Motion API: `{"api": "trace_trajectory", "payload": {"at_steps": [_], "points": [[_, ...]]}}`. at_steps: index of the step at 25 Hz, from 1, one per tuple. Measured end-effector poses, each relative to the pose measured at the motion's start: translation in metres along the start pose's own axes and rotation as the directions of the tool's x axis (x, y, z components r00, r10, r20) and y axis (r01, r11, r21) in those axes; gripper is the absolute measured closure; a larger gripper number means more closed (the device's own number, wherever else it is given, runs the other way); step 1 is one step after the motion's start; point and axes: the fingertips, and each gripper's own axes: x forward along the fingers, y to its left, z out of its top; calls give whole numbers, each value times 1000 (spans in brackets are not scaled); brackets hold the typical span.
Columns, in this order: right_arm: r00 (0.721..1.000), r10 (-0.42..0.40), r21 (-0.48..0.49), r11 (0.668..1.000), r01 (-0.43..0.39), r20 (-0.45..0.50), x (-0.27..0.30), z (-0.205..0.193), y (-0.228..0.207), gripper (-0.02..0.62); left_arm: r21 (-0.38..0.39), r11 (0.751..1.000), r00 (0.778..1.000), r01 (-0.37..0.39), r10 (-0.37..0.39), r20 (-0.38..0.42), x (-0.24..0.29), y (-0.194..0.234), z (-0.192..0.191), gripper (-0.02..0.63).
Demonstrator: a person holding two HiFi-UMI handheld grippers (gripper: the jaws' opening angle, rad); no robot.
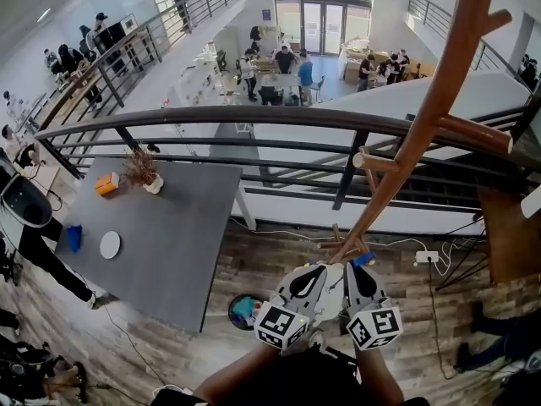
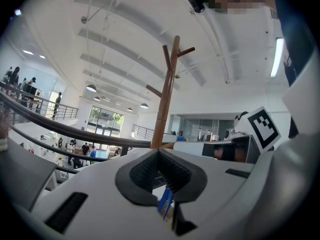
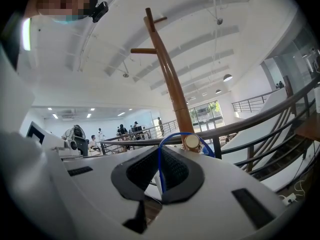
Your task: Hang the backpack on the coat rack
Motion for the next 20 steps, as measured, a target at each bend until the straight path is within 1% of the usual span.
{"api": "trace_trajectory", "payload": {"at_steps": [20], "points": [[997,20,15,1000,-19,-71,23,-27,-15,575,-15,1000,1000,-16,15,-17,15,3,-6,601]]}}
